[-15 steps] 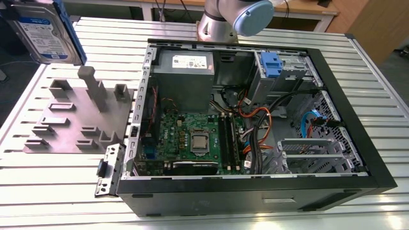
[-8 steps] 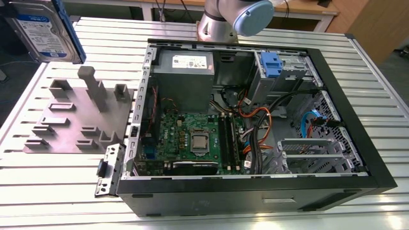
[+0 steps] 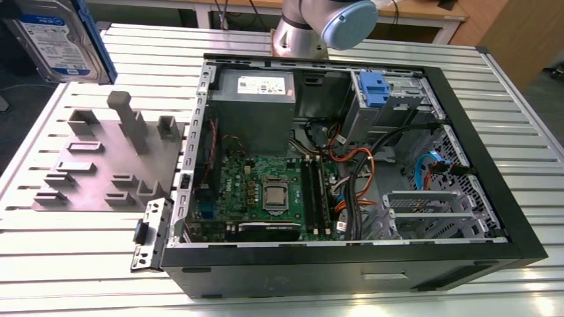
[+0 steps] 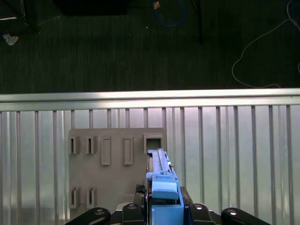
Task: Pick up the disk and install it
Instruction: 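Pick up the disk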
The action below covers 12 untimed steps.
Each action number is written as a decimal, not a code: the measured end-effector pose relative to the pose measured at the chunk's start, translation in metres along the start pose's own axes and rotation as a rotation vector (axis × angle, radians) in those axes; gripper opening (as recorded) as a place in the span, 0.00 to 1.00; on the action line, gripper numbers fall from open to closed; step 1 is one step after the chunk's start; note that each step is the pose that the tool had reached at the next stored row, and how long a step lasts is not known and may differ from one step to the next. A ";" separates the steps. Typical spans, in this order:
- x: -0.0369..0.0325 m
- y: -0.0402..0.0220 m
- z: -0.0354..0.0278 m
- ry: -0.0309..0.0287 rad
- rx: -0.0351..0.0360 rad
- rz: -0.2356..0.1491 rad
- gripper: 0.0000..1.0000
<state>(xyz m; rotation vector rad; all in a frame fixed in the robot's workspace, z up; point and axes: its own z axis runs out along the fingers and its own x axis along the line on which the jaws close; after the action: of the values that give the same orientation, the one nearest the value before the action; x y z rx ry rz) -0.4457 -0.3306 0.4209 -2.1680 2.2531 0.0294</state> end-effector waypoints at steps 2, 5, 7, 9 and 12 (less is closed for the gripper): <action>0.0000 0.0000 -0.0016 0.0000 0.0003 0.000 0.37; 0.0000 0.0000 -0.0020 0.0000 0.0003 0.000 0.37; -0.0001 0.0000 -0.0022 0.0001 0.0002 0.000 0.37; -0.0001 0.0000 -0.0022 0.0000 0.0002 0.000 0.37; -0.0001 0.0000 -0.0024 0.0000 0.0003 0.000 0.37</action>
<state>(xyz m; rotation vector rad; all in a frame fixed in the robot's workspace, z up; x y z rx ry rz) -0.4457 -0.3306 0.4233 -2.1680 2.2529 0.0291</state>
